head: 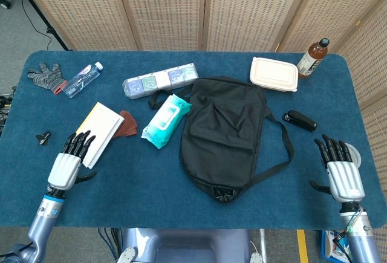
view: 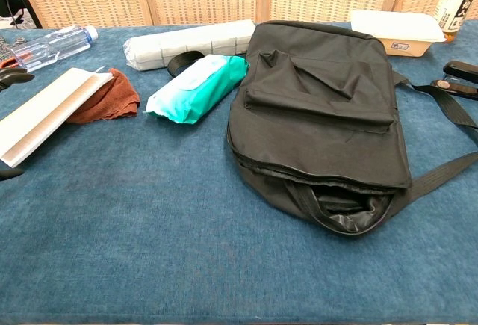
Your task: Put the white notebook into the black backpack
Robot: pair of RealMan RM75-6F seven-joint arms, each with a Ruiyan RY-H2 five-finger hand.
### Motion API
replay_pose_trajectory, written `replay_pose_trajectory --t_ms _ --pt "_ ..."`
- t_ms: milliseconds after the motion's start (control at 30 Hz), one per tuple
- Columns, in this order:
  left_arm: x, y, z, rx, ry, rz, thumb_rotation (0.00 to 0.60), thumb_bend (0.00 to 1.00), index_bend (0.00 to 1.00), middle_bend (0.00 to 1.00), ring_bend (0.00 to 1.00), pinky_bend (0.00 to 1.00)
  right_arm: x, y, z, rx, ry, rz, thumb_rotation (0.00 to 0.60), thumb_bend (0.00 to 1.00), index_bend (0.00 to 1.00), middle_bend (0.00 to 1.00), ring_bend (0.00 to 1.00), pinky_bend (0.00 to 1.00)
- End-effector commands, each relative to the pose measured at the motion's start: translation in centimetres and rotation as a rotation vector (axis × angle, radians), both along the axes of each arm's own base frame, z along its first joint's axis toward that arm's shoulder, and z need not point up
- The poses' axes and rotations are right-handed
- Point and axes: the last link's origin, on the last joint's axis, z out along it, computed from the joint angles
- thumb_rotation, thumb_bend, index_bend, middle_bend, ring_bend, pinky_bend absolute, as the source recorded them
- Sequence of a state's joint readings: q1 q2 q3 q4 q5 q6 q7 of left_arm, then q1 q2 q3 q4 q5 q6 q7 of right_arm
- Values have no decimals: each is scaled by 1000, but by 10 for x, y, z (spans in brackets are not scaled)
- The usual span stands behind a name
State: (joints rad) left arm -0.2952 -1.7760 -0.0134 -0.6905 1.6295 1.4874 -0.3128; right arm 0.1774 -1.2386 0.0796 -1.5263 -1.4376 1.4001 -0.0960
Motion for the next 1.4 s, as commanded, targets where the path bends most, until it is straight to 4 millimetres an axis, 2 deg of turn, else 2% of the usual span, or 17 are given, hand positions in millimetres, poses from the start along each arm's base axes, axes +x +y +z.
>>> replay_pose_trajectory --t_ms 33,500,900,1000,1133,1200,1300,1333,1400 --pt "0 2 -2 -8 16 -3 600 0 0 0 0 0 0 0 0 0 0 0 600 0 0 0 0 0" --pt "-9 12 -12 -16 73 31 600 0 0 0 0 0 0 0 1 0 -3 -3 600 0 0 0 0 0" --pt "-12 22 -12 10 103 30 600 0 0 0 0 0 -1 0 -2 11 -2 -8 600 0 0 0 0 0" --pt "-12 24 -11 14 100 32 600 41 0 0 0 0 -1 1 -2 13 -2 -7 600 0 0 0 0 0" --pt "-11 25 -10 25 105 18 600 139 2 0 0 134 -1 1 -2 15 -2 -7 600 0 0 0 0 0" --pt "-11 26 -9 25 113 11 600 181 33 0 0 191 -1 1 -3 16 -2 -6 600 0 0 0 0 0" --pt "-9 27 -7 41 123 -7 600 223 177 14 45 274 -1 2 -4 23 -1 -4 600 0 0 0 0 0" --pt "-9 27 -6 46 127 -10 600 229 255 36 80 294 -1 2 -4 25 -1 -3 600 0 0 0 0 0" --pt "-9 28 -4 55 135 -18 600 230 347 92 119 319 0 2 -5 34 3 2 600 0 0 0 0 0"
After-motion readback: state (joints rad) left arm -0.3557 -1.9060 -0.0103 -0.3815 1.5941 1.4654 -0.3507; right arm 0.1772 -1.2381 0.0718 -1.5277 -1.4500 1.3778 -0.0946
